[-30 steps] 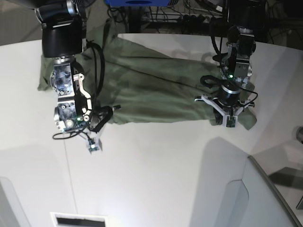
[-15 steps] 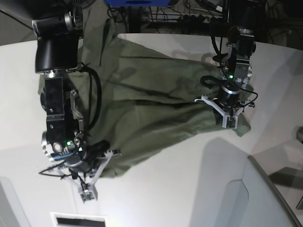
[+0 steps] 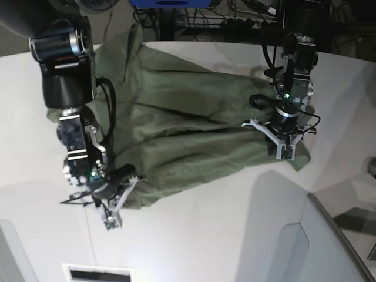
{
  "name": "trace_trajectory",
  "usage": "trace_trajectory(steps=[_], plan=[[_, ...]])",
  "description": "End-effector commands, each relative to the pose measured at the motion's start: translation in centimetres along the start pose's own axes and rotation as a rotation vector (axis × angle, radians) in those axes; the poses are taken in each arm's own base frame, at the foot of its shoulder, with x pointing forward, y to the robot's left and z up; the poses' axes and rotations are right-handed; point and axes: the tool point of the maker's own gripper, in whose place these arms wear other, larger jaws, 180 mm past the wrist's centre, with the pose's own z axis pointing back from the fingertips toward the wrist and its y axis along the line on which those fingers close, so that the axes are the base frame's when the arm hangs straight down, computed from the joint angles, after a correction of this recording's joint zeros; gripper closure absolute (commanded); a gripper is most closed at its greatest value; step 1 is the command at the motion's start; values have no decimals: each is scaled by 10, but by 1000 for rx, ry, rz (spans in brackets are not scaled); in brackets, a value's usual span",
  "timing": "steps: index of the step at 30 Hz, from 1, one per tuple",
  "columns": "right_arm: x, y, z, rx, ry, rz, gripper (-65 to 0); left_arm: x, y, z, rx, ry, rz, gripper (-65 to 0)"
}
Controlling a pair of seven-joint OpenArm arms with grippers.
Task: Layout the t-shirt on the table in an organized manner, then fold the t-shirt properly
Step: 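Drag the right gripper's end of the shirt away from the left gripper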
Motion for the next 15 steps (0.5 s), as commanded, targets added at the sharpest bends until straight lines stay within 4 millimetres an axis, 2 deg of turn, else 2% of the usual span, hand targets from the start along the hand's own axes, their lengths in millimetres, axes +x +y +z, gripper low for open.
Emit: trace_trajectory(steps=[1,5,11,15], plan=[[4,2,2,3,-4,-9,-8,18,8,-2,14,-55,-12,0],[-37,28,13,39,121,-31,-8,20,8,-3,15,-59,-13,0],[-46,40,48,37,109,-44,-8,20,6,-3,13,-59,-9,0],[-66,45,53,44,204,-49,-8,17,5,-2,11,-53,-8,0]])
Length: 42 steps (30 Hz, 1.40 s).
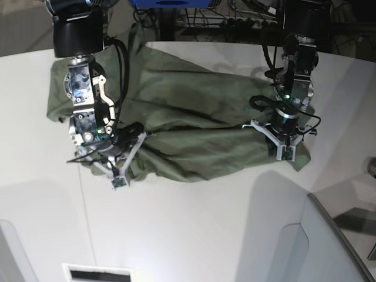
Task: Layout the t-shirt on the table in an organized manner, then fold the t-shirt properly
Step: 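Drag the right gripper's end of the shirt away from the left gripper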
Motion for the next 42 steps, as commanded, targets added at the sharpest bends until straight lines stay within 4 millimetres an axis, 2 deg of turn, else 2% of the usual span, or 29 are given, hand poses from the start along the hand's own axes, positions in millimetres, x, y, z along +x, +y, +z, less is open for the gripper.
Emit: trace_trajectory(steps=[1,4,6,7,9,12,13,15,17,18,21,25,30,32,33,37,39,42], plan=[[9,0,3,1,-20,-10,-8,16,5,-1,10,-52,-10,0],[-9,8,2,16,38,-33,-17,16,5,-1,10,-52,-10,0],[-16,10,2,19,69,-36,-47,16,6,-1,11,-51,-12,0],[-18,12,3,21,83,-34,-81,16,6,-1,11,-51,-12,0],[-16,11,9,18,96,-30,-203,16,6,-1,11,-51,-12,0],[3,6,32,-7,30,-29,-356,16,6,-1,11,-51,-12,0],[14,2,42,-18,-5,-29,-372,16,6,-1,11,-51,-12,0],[31,-4,58,-39,-59,-24,-368,16,6,-1,11,-51,-12,0],[53,-11,63,-55,-102,-11,-368,15,6,-1,11,-49,-12,0],[64,-21,62,-76,-113,1,-368,15,6,-1,11,-49,-12,0],[79,-38,38,-90,-69,24,-368,16,6,-2,10,-52,-10,0],[76,-50,-3,-81,10,33,-366,16,6,-2,10,-52,-10,0],[57,-49,-30,-54,83,29,-362,15,7,-1,11,-49,-13,0],[52,-47,-35,-46,93,26,-318,9,8,-2,14,-34,-14,0],[53,-46,-35,-44,88,26,-275,6,9,-3,16,-24,-13,0],[53,-46,-35,-44,86,25,-2,-4,10,-5,19,2,-10,0],[56,-46,-34,-45,82,26,-12,-5,9,-5,19,5,-9,0],[80,-55,-27,-63,30,31,-2,-5,9,-5,18,5,-7,0]])
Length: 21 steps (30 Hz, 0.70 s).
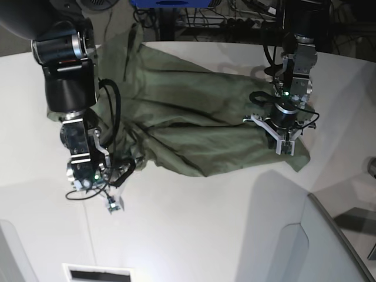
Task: Layout the t-shirt on the table in an organized manner, then fold the t-shirt properly
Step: 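Drag the right gripper's end of the shirt away from the left gripper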
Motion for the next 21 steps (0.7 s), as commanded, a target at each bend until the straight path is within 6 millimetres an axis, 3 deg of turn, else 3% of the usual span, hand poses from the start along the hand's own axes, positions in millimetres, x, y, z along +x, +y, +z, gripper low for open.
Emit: trace_trajectory(steps=[1,7,11,13,15,19,21], plan=[[46,-14,16,-29,-111,3,0,17,7,-2,13,-52,-10,0],[131,-49,45,-88,-356,16,0,20,8,-1,14,-60,-13,0],[158,-49,43,-72,-510,12,-24,20,8,-1,14,-60,-13,0],[156,-46,33,-62,-534,10,-98,20,8,-1,14,-60,-13,0],[150,-44,24,-51,-540,5,-219,20,8,-1,14,-60,-13,0],[149,-41,24,-46,-592,0,-489,20,9,-1,14,-60,-14,0],[152,-43,29,-50,-631,-4,-525,20,9,-1,14,-60,-14,0]])
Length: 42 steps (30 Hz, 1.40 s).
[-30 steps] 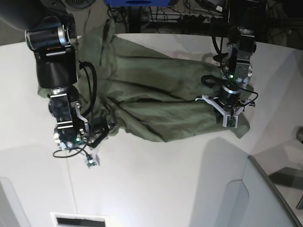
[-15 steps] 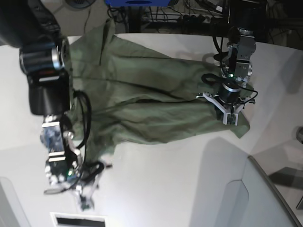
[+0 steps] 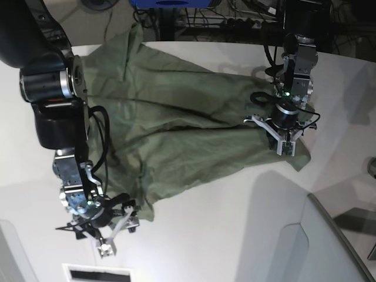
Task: Layout the t-shirt on the table in an organized manner, then fold the t-shirt properly
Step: 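Drag the right gripper's end of the shirt away from the left gripper, then release the shirt with both grippers and raise them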
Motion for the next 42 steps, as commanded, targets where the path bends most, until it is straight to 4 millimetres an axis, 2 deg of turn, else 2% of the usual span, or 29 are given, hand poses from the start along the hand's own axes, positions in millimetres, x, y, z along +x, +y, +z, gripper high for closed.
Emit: trace_trajectory(steps=[1,4,6,7,9,11,13,18,23,28,31,36,39,42], plan=[[30,-15,4,-31,-80,7,-524,18,7,-1,12,-56,-11,0],[4,-31,13,-62,65,23,-468,17,6,-1,11,-54,-11,0],[-19,-34,21,-73,204,20,-383,22,5,2,8,-68,-13,0],[-34,-40,28,-86,263,-2,-312,27,4,3,5,-82,-14,0],[-52,-48,39,-108,295,-56,-129,32,2,6,1,-97,-14,0],[-67,-54,46,-126,304,-97,0,39,0,8,-2,-117,-13,0],[-82,-54,50,-129,327,-114,-21,45,-1,9,-4,-134,-12,0],[-109,-50,53,-121,386,-120,-2,50,-3,11,-7,-148,-11,0],[-138,-41,53,-99,463,-136,-2,43,-1,14,-7,-134,-18,0],[-152,-38,53,-90,490,-146,-2,36,7,16,6,-118,-24,0],[-163,-51,53,-120,489,-206,-2,35,20,17,40,-118,-6,0],[-194,-116,70,-314,523,-314,-2,32,43,21,95,-114,15,0],[-195,-142,78,-380,502,-309,-2,32,50,21,109,-114,18,0],[-189,-149,77,-395,463,-302,-2,32,50,21,109,-114,18,0]])
